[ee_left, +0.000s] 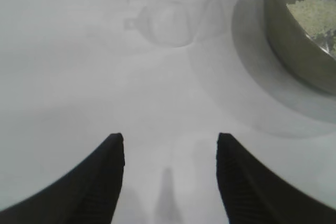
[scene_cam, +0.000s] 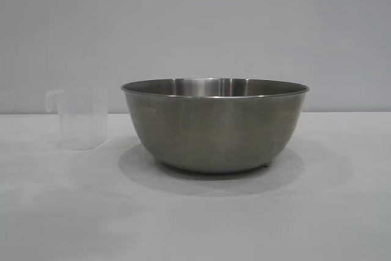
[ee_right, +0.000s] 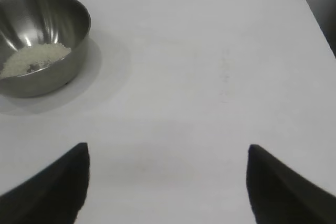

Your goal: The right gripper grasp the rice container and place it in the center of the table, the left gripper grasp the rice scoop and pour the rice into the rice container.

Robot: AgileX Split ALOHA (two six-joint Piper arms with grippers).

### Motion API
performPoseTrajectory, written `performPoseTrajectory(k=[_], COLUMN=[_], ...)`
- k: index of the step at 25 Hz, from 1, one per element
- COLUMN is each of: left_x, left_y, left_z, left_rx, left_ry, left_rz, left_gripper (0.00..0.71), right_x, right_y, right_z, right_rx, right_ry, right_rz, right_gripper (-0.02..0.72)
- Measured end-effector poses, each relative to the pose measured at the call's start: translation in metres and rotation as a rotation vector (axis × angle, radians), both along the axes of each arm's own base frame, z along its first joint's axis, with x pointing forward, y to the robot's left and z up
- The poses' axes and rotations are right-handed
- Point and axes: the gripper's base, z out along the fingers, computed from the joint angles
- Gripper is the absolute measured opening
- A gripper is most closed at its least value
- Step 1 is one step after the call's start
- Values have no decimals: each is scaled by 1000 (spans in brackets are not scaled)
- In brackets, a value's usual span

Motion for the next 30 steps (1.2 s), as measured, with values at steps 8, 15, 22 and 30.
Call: performPoseTrajectory(k=[8,15,22,30], left_x=[-59,-107,-138,-152], left_y=[14,29,41,46], left_z=[25,33,33,16], left_rx=[14,19,17,24], left_ry=[60,-8,-88,-67], left_rz=[-79,-117,-116,-118], left_gripper=[330,330,330,358], right_x=[0,0,0,0], right_y=[0,0,0,0], right_z=[0,0,0,0], right_rx=[0,0,0,0], right_ry=[0,0,0,0], right_rz=[0,0,0,0], right_gripper=[549,549,549,549])
